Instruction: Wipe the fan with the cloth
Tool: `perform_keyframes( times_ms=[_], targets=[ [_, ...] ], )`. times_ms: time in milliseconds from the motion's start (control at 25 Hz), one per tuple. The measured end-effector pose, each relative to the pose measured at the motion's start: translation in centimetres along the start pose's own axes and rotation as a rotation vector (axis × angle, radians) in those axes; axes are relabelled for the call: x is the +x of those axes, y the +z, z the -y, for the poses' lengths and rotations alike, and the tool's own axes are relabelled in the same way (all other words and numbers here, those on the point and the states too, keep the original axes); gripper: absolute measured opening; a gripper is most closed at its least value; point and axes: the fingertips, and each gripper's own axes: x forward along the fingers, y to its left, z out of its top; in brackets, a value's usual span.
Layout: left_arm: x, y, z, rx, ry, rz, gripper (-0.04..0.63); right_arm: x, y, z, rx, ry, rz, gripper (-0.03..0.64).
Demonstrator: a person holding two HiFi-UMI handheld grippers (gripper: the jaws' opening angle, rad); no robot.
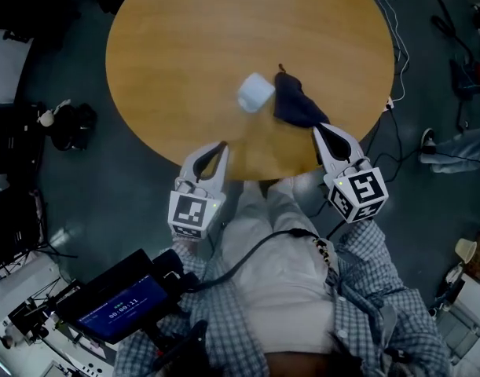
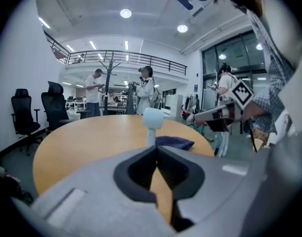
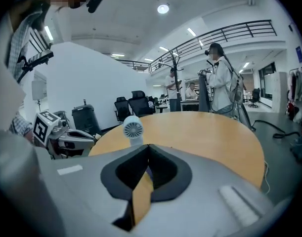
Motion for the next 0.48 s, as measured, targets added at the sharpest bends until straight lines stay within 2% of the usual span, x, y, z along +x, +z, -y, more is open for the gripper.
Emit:
perform_keyframes(
  times_ms=[280,480],
  targets=[
    [-4.0,0.6,4.4,-0.054,0.001,0.030,0.000,-3.6,-2.5,-2.4,0.043,0.041,-0.030,0.003],
    [-6.1,2.2,7.3,-0.040,0.068,0.065,0.000,-8.6,-2.1,-3.7,0.040,0.081,0.037,0.003]
  ],
)
